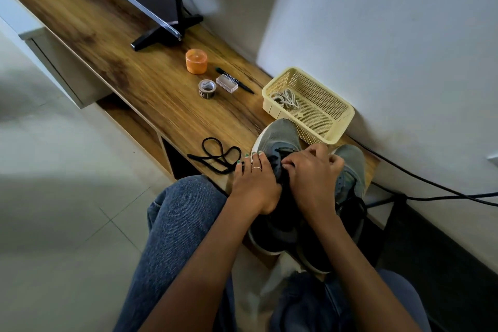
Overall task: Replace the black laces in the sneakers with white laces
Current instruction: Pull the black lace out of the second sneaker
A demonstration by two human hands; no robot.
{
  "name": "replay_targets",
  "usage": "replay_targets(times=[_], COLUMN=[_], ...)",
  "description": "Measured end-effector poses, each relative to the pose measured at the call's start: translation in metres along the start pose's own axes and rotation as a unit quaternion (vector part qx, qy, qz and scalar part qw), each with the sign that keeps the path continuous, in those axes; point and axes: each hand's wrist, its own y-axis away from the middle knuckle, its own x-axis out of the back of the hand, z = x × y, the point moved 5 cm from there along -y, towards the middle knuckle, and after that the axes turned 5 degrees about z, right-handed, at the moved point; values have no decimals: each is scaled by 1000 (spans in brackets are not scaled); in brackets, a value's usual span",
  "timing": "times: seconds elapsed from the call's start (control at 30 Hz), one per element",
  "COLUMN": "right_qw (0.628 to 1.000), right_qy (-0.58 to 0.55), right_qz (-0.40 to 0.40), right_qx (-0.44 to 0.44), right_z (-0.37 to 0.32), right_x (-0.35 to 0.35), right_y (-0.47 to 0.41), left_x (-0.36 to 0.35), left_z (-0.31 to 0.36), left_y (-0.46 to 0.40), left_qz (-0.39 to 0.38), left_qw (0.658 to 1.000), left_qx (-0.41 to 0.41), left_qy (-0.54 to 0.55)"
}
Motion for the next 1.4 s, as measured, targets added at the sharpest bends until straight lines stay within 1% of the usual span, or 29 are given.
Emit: replay_targets(times=[0.07,0.13,0.2,0.27,0.33,0.37,0.4,0.43,0.5,0.57,0.63,0.7,0.77,0.83,0.97,1.03,1.13,1.23,1.27,1.3,1.33,1.4], right_qw=[999,993,986,969,939,929,927,931,951,970,976,975,973,980,995,996,988,963,954,949,949,960], right_qy=[-30,-55,-54,-60,-68,-71,-72,-72,-63,-36,-18,16,54,58,52,49,27,-16,-30,-39,-42,-28], right_qz=[-2,-7,28,68,94,95,86,65,1,-80,-155,-201,-216,-186,-67,-24,36,137,158,159,142,71], right_qx=[-35,-100,-152,-230,-323,-351,-359,-352,-304,-226,-152,-90,-54,-48,-52,-69,-145,-232,-255,-270,-279,-268], right_z=[7,13,15,24,41,48,52,53,47,33,16,1,-6,-7,-5,-1,13,30,34,36,36,35], right_x=[-2,-2,7,21,33,37,39,40,39,35,29,19,8,2,10,17,34,53,56,57,57,52], right_y=[1,3,5,3,1,1,0,-3,-9,-14,-13,-8,-2,1,2,1,-6,-6,-4,-2,-1,-3], left_x=[0,1,2,2,2,2,2,1,1,1,1,1,1,2,2,1,2,2,1,1,1,1], left_z=[1,3,2,1,0,0,0,0,0,1,2,2,2,2,2,2,2,1,1,1,1,2], left_y=[1,2,2,2,2,2,2,2,2,1,1,1,1,1,2,2,2,3,3,3,2,1], left_qz=[-2,-2,-5,-9,-11,-11,-10,-9,-5,-6,-8,-7,-3,-3,-12,-13,-10,-11,-11,-10,-9,-5], left_qw=[1000,1000,1000,1000,1000,1000,1000,1000,1000,1000,1000,999,1000,1000,1000,1000,1000,1000,1000,1000,1000,1000], left_qx=[-3,-6,-5,-3,-2,-2,-2,-2,-1,2,5,4,3,2,-1,-3,-1,-2,-2,-2,-2,-3], left_qy=[2,1,0,1,-1,-2,-5,-8,-18,-21,-25,-31,-30,-29,-27,-23,-18,-12,-11,-12,-12,-16])
